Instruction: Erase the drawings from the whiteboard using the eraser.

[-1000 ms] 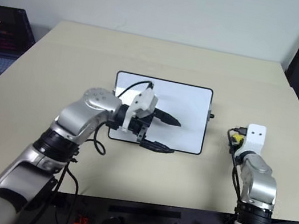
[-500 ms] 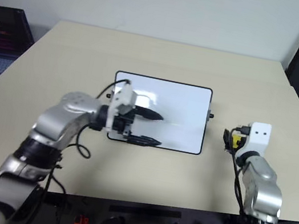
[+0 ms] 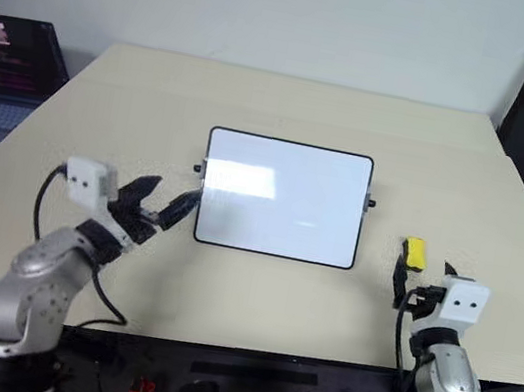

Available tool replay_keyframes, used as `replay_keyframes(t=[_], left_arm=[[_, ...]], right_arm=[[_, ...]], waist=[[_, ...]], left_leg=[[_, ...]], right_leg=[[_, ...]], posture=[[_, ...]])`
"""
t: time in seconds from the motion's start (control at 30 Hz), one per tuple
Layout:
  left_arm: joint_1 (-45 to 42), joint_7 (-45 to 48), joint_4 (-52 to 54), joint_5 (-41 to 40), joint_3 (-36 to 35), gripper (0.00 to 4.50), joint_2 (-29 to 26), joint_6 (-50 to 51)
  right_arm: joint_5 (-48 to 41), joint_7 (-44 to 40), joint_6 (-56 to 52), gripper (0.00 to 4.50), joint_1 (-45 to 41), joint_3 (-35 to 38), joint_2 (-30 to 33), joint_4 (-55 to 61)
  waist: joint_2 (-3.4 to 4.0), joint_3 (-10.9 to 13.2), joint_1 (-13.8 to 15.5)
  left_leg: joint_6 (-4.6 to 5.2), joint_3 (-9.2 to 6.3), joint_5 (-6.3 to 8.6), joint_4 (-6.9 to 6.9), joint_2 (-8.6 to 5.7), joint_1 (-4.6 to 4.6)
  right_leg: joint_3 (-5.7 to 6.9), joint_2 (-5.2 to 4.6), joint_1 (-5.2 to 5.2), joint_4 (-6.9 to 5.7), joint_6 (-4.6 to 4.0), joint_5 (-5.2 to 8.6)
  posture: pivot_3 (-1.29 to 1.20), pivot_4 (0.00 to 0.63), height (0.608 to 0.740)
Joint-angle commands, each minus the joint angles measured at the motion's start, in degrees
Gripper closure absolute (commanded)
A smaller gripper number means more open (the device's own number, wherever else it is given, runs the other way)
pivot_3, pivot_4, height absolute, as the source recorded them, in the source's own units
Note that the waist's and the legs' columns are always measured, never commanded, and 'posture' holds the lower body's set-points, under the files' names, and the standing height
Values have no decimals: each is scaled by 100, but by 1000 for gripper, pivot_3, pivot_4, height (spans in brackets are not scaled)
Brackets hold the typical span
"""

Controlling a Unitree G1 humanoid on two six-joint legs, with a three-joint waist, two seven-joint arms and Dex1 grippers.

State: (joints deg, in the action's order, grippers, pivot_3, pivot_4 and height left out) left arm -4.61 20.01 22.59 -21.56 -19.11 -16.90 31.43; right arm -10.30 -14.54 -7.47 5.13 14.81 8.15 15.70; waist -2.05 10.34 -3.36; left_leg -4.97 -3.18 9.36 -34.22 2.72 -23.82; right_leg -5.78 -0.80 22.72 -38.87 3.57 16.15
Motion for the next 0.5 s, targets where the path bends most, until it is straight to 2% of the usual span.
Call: replay_keyframes(t=[0.03, 0.27, 0.4, 0.5], left_arm=[[280, -454, 345, 297, -175, 0, 84, -464], [744, -1007, 696, 843, 200, 0, 261, -832], [1140, -1112, 745, 930, 248, 0, 389, -971], [1083, -1130, 631, 1000, 426, 0, 432, -1084]], right_arm=[[-157, -191, 286, 15, -248, 80, 233, -257], [-623, -701, 82, 15, -643, 398, 1035, -719], [-629, -567, -65, 15, -602, 390, 1095, -665], [-669, -644, -197, 15, -736, 390, 1223, -727]], waist=[[0, 0, -1], [-1, -1, 36], [-5, -3, 34], [-4, -2, 30]], left_leg=[[0, 0, 0, 0, 0, 1], [-1, 1, 1, 1, 0, -6], [-3, 1, 3, 20, 0, -7], [-3, 1, 3, 24, 0, -8]], right_leg=[[0, 0, -1, 0, -1, 0], [1, -1, -9, 24, -1, 0], [2, -1, -8, 38, -1, 4], [2, -1, -6, 36, -2, 7]], posture=[[0, 150, 740], [0, 150, 740], [0, 150, 740], [0, 150, 740]])
